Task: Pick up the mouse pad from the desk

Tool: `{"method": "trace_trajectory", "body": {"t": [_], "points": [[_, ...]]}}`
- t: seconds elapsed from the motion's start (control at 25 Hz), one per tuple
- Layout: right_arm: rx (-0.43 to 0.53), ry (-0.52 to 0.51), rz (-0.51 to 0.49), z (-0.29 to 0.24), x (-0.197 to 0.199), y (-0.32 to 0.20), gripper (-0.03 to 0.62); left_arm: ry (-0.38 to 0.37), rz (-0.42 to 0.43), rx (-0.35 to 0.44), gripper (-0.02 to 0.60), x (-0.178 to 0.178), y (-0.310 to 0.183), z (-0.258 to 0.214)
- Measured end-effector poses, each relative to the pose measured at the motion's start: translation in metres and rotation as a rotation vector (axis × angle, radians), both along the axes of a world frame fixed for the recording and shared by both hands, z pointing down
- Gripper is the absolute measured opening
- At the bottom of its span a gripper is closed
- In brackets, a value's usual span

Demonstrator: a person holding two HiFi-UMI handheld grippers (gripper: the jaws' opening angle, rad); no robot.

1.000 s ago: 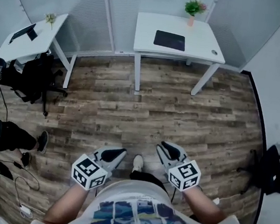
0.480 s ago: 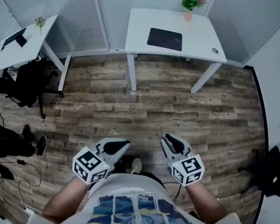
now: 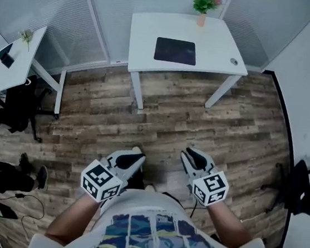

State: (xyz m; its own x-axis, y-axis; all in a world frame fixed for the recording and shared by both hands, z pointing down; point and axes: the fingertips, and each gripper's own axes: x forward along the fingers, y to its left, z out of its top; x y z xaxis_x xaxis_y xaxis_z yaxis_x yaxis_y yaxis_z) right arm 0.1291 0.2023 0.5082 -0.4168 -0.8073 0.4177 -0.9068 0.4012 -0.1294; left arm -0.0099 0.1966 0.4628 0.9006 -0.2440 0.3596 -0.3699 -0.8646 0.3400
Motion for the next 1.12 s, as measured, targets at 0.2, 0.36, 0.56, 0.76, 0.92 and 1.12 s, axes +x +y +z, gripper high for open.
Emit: {"method": "trace_trajectory", "body": {"t": [0.2, 0.36, 0.56, 0.76, 0.92, 1.12], "points": [[-0.019, 0.014, 0.037, -0.006, 0.004, -0.065, 0.075, 0.009, 0.047, 0.01, 0.002, 0.004, -0.068, -0.007], [-0.031, 0.017, 0.061, -0.007, 0.005, -0.119, 0.077, 0.032, 0.06, 0.005, 0.002, 0.002, -0.12, -0.012], [-0.039, 0.043, 0.075, -0.008, -0.002, -0.176, 0.077, 0.036, 0.067, -0.004, 0.002, -0.013, -0.176, -0.008], [-0.035, 0.065, 0.086, -0.01, -0.007, -0.218, 0.075, 0.034, 0.099, 0.0, 0.002, -0.015, -0.218, -0.003], [-0.038, 0.071, 0.074, -0.008, -0.006, -0.246, 0.077, 0.039, 0.097, 0.015, 0.002, -0.015, -0.241, -0.006], [-0.037, 0.078, 0.086, 0.0, 0.017, -0.289, 0.08, 0.035, 0.075, 0.016, 0.002, -0.011, -0.27, -0.006]]}}
